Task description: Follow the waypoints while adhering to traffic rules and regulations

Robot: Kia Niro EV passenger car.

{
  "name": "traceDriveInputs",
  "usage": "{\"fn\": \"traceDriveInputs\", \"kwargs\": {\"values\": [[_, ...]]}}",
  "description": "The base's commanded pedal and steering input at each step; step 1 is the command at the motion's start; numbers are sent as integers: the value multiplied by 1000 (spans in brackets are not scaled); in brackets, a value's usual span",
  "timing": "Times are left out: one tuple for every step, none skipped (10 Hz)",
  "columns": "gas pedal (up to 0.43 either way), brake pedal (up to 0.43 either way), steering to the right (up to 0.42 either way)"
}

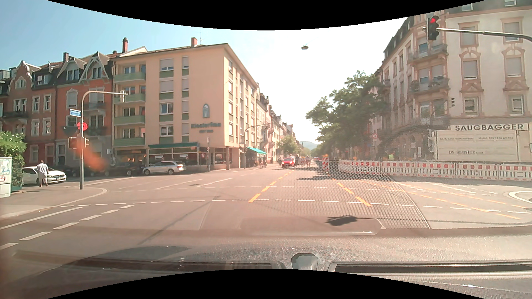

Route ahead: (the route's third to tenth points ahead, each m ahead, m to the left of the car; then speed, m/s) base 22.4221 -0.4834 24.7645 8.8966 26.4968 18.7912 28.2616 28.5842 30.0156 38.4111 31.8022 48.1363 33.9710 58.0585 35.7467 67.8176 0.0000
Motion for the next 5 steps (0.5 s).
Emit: {"fn": "traceDriveInputs", "kwargs": {"values": [[0, 238, 17], [0, 238, 17], [0, 244, 17], [0, 238, 17], [0, 244, 17]]}}
